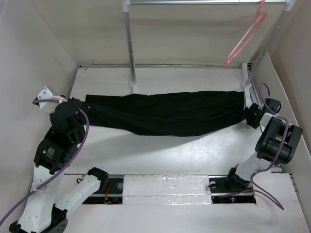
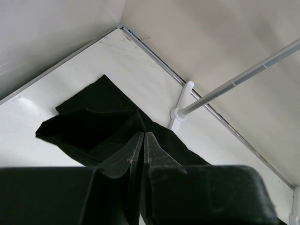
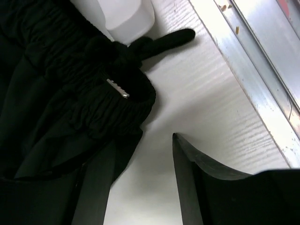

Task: Place the trousers on the hanger
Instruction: Flatten out the trousers at the center of the board.

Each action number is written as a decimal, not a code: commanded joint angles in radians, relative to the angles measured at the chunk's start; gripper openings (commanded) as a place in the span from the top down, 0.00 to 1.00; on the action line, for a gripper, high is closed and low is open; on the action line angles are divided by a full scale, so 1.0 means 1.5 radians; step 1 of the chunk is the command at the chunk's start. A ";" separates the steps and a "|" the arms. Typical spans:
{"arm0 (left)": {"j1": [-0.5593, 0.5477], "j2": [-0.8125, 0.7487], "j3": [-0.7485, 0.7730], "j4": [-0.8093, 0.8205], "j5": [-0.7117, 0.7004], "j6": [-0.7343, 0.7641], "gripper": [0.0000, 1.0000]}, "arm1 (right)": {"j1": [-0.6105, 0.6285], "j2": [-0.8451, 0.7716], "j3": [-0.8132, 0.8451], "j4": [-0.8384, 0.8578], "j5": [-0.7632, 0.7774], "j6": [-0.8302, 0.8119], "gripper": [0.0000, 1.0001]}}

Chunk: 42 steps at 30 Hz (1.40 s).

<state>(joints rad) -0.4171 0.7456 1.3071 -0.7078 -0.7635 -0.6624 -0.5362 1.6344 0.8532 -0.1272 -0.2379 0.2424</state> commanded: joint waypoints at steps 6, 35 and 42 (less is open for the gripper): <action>0.002 0.008 -0.009 0.020 -0.025 -0.009 1.00 | 0.010 0.069 0.103 -0.056 0.035 -0.020 0.62; -0.013 -0.112 0.026 -0.239 -0.151 -0.086 0.64 | -0.118 -0.321 -0.139 -0.224 0.112 -0.099 1.00; -0.013 -0.127 0.096 -0.227 -0.136 -0.041 0.58 | -0.118 -0.292 -0.130 -0.209 0.084 -0.089 1.00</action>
<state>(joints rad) -0.4366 0.5236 1.4261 -1.0340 -0.9630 -0.7338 -0.7097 1.1790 0.6369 -0.4782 -0.0944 0.1123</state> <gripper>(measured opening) 0.419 0.019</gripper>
